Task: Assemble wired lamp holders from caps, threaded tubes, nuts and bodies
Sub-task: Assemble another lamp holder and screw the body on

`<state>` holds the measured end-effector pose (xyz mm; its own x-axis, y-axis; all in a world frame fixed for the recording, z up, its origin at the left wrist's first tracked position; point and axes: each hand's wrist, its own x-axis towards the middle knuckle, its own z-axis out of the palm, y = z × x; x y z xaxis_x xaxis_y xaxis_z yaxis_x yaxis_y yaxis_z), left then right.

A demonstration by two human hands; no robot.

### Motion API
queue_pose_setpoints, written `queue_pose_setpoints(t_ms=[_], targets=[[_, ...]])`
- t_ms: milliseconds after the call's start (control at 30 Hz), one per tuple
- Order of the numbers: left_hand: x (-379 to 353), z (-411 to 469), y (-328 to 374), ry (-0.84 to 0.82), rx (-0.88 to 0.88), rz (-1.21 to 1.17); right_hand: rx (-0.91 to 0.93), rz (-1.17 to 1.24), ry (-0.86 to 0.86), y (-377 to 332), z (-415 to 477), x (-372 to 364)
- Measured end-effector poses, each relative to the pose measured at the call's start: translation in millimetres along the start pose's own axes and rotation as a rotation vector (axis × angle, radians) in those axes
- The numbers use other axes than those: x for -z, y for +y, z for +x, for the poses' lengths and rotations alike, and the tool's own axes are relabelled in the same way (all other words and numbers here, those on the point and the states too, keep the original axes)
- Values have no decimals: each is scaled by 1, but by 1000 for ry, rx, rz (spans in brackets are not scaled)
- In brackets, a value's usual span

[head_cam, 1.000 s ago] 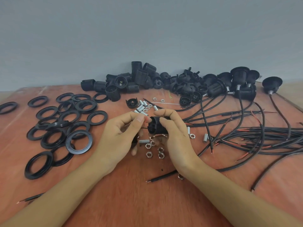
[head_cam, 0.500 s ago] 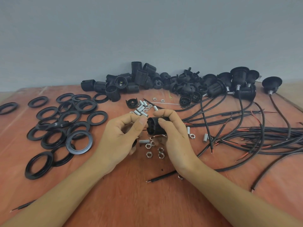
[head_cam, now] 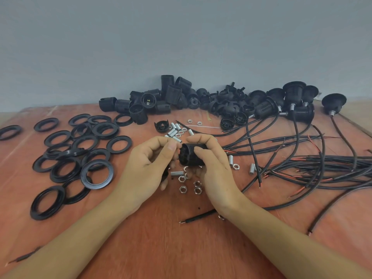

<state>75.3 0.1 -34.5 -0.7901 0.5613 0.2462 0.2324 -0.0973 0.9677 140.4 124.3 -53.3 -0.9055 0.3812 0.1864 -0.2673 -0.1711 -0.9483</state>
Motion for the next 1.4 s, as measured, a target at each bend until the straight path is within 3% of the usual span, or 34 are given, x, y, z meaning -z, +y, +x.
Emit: queue_pose_setpoints(t_ms=[367,633,867,1167,1400], targets=[[0,-1,-2,-59,-48,14,-1,16,5,1,0,0],[2,0,-3,-78,7,-94,-129,344,44,-4,2,-1],[-2,-2,-5,53,-36,-64,-222,431,76,-6,3,-1],[-2,-7,-3,79,-219,409,-170,309,88,-3,4,2],[-1,-4,-3,113,-232,508,-22,102,97,3,3,4]])
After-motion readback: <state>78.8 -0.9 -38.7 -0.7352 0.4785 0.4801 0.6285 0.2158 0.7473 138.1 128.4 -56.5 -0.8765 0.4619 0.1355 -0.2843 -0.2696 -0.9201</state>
